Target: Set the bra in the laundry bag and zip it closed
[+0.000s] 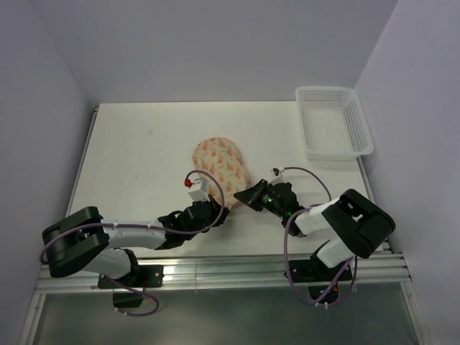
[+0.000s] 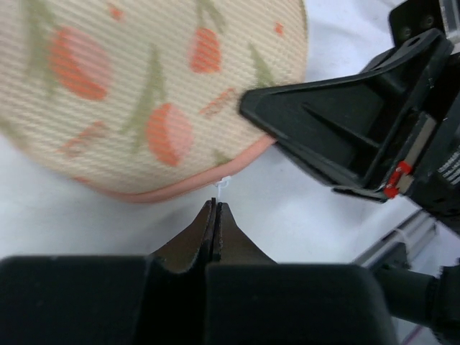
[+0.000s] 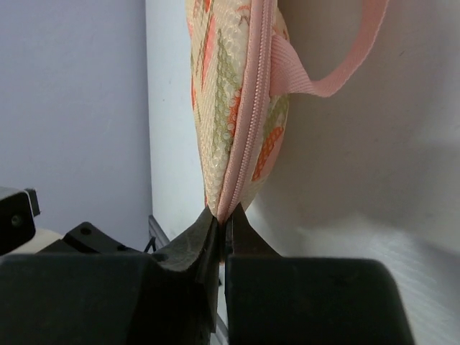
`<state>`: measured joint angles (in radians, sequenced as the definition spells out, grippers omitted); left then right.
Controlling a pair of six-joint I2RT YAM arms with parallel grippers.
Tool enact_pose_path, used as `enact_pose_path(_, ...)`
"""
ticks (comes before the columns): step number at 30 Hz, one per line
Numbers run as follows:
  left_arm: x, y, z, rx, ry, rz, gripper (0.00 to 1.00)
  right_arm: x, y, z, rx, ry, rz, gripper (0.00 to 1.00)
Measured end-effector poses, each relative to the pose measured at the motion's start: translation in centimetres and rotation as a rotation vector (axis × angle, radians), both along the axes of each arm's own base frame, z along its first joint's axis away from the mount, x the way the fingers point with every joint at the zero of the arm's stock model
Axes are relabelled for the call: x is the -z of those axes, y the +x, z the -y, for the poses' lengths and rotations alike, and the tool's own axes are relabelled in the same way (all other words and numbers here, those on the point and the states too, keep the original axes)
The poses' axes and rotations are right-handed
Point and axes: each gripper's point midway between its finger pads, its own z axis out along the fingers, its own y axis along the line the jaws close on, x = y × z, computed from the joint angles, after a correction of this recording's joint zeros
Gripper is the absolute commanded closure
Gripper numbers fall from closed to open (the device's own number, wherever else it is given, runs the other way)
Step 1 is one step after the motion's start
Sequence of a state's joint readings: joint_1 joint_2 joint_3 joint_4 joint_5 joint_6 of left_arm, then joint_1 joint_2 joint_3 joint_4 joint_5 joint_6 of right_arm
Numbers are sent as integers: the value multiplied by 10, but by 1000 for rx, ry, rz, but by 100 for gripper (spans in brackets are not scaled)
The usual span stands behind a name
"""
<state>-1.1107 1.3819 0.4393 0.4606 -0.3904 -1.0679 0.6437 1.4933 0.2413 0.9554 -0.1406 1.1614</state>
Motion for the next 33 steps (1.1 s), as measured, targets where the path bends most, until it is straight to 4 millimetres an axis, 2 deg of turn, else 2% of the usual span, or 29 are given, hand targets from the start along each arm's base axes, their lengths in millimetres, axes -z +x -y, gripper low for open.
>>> enact_pose_path(5,11,2,-33,-46,126,34,100,2,13,21,-18,-28,-20,100)
enact_pose_path(10,16,5,-56,-83,194,60,100,-6,21,25,-137,-55,-29,100)
enact_pose_path(14,17,8,-62,-106,213,75,100,-15,29,23,-241,-59,-24,100)
enact_pose_path(22,10,17,-66,-156,249,92,98,-2,24,29,-291,-101,-59,100)
enact_pose_path(24,6,17,-67,-155,242,97,82,-3,23,29,-289,-99,-59,100)
enact_pose_path(25,2,17,-68,-155,239,102,58,-3,22,28,-284,-99,-54,100)
enact_pose_path(26,-1,17,-72,-157,247,111,49,-2,19,28,-272,-108,-45,100)
enact_pose_path(28,-7,16,-79,-167,240,114,36,0,15,27,-252,-108,-42,100)
enact_pose_path(33,-45,13,-90,-189,147,154,27,8,0,18,-217,-88,-55,98)
